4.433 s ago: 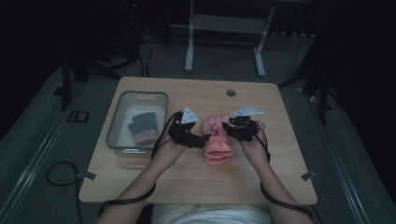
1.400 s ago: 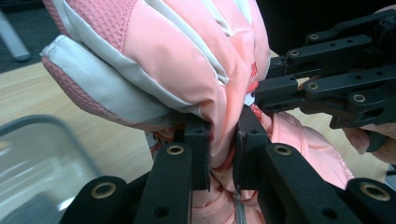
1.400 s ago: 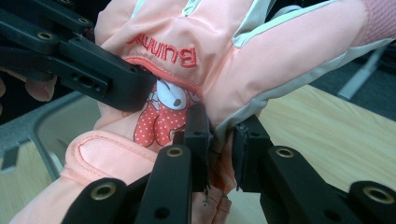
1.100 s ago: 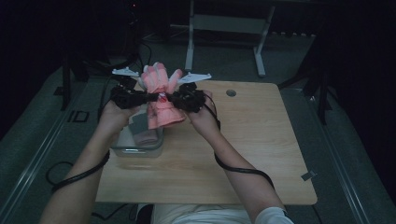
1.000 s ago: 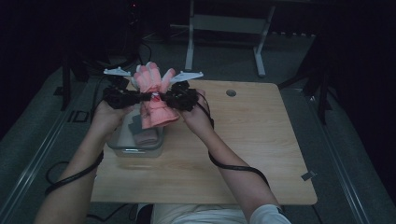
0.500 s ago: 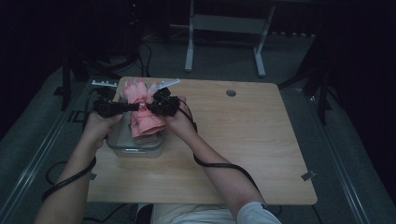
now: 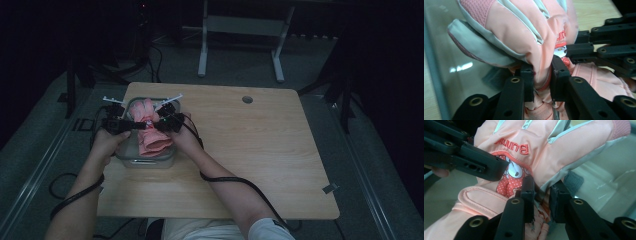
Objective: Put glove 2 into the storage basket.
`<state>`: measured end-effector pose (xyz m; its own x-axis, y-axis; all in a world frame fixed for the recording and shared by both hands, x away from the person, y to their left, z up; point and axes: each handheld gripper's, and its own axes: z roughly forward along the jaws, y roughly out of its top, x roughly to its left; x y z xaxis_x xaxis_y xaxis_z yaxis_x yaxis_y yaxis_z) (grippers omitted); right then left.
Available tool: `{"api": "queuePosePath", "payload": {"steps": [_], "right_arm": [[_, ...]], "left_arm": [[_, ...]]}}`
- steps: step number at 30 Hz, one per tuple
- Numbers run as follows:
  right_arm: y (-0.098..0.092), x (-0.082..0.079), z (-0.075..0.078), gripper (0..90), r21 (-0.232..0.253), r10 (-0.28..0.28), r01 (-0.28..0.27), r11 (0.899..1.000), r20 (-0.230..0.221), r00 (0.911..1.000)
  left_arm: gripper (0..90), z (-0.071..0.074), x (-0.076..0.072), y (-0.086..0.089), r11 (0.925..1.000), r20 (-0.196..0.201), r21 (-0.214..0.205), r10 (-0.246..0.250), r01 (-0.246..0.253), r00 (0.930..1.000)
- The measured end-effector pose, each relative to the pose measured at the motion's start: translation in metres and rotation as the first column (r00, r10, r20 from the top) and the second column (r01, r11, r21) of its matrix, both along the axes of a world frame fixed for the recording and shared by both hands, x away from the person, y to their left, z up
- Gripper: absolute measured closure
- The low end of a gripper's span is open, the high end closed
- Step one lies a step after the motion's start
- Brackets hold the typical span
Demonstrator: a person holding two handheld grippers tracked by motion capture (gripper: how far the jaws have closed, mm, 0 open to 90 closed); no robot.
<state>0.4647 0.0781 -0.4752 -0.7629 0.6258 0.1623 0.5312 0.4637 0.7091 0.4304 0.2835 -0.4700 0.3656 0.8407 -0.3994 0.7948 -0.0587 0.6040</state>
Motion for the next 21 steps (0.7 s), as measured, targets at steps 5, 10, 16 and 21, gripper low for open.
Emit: {"api": "queuePosePath", "payload": {"steps": [5, 10, 16, 21], "right_arm": [[0.005, 0.007, -0.004, 67.8, -0.031, -0.044, 0.044, 0.999, -0.023, 0.9987], [-0.003, 0.008, -0.001, 61.9, -0.026, -0.062, 0.062, 0.998, -0.001, 0.9981], [-0.015, 0.004, 0.009, 54.4, 0.012, -0.059, 0.059, 0.998, 0.021, 0.998], [-0.029, 0.0, 0.02, 47.8, 0.047, -0.048, 0.047, 0.998, 0.029, 0.9984]], "left_arm": [[69.9, -0.008, 0.007, 0.003, 0.9993, -0.025, -0.004, 0.038, -0.038, 0.999], [66.3, -0.009, 0.012, 0.0, 0.9974, -0.021, 0.055, 0.049, -0.047, 0.9986], [47.2, -0.007, 0.012, -0.002, 0.9834, 0.048, 0.147, 0.1, -0.106, 0.9939], [32.5, -0.005, 0.011, 0.0, 0.9692, 0.091, 0.189, 0.143, -0.158, 0.9856]]}}
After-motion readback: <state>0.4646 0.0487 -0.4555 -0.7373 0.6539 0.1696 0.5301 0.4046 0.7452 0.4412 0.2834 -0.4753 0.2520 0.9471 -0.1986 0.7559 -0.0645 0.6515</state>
